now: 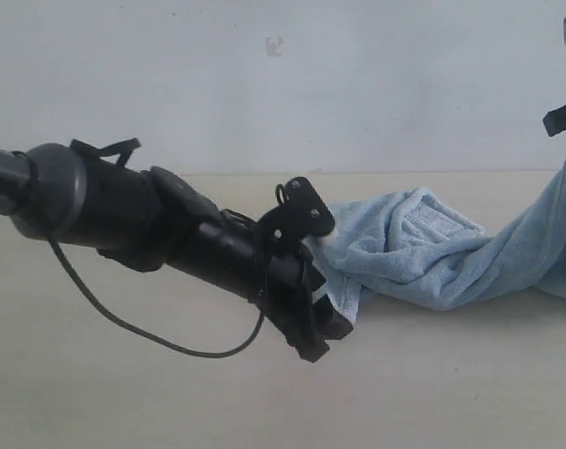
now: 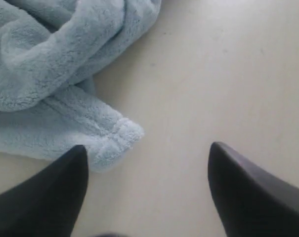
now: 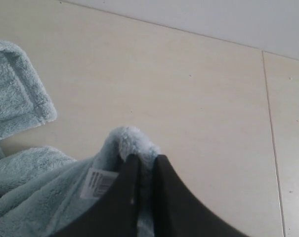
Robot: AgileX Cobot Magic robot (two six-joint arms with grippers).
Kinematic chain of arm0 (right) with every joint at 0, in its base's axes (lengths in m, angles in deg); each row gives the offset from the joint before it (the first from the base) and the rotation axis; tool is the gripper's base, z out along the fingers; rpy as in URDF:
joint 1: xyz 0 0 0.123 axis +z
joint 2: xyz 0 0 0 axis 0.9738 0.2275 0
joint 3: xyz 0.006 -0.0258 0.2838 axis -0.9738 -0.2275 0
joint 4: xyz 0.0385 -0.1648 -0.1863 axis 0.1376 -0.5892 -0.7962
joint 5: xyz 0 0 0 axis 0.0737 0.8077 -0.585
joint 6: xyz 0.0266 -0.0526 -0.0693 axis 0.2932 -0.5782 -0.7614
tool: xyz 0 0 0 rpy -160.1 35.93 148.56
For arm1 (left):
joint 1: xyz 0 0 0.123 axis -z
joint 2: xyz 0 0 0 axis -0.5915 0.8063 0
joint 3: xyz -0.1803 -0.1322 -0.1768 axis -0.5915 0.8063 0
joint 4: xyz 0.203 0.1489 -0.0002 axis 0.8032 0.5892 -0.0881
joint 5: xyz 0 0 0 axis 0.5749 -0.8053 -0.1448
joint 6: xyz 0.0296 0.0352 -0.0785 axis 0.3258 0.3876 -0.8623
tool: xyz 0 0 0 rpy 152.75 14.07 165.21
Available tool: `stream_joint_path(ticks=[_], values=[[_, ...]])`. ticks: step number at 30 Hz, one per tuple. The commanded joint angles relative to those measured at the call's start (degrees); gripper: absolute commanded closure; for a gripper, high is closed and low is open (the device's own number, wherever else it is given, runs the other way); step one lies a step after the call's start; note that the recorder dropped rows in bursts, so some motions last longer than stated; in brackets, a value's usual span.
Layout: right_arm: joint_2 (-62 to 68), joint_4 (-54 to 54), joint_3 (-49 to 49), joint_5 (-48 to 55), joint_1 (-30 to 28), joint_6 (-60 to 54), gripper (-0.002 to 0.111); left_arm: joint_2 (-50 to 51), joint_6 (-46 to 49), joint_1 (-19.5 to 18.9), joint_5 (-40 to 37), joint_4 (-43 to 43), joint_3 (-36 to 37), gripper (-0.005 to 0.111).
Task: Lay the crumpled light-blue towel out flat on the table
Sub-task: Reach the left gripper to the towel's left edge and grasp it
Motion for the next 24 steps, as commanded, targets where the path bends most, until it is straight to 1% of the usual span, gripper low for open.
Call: stream_joint_path(ticks=[1,4,6,10,16,19,20,21,22,23,24], values=[[0.1,0.3,0.5,-1.7,-0.3,-0.4,0.108,2.8,-0.5,2.1,8.8,5.2,-0.8,0.041],[0.4,0.7,0.6,-2.1,-0.3,-0.8,0.108,4.3,1.4,2.8,11.3,6.0,-0.8,0.041],[1.0,1.2,0.6,-2.1,-0.3,-0.9,0.108,5.4,4.4,3.5,12.7,6.0,-0.8,0.041],[1.3,2.5,0.6,-2.2,-0.3,-2.4,0.108,7.3,8.1,5.2,19.2,6.0,-0.8,0.041],[1.3,3.3,0.6,-2.6,-0.3,-2.8,0.108,7.8,8.1,8.1,24.8,6.0,-1.5,0.041],[1.3,3.4,0.6,-2.6,-0.3,-2.8,0.108,8.6,7.9,9.1,24.4,5.6,-4.1,0.043],[1.3,3.4,0.6,-2.6,-0.3,-2.8,0.108,9.1,7.9,9.2,24.1,5.6,-4.5,0.046],[1.3,3.6,0.6,-2.5,-0.3,-2.8,0.108,10.5,7.9,9.4,22.7,5.6,-5.2,0.062],[1.3,3.9,0.6,-2.5,-0.3,-2.8,0.108,11.2,7.9,9.5,22.5,5.8,-5.3,0.075],[1.3,4.6,0.6,-2.3,-0.3,-3.0,0.108,11.9,7.9,9.5,24.9,5.8,-5.3,0.099],[1.3,5.1,0.6,-1.9,-0.3,-3.3,0.108,11.9,7.3,9.5,27.4,5.0,-5.1,0.102]])
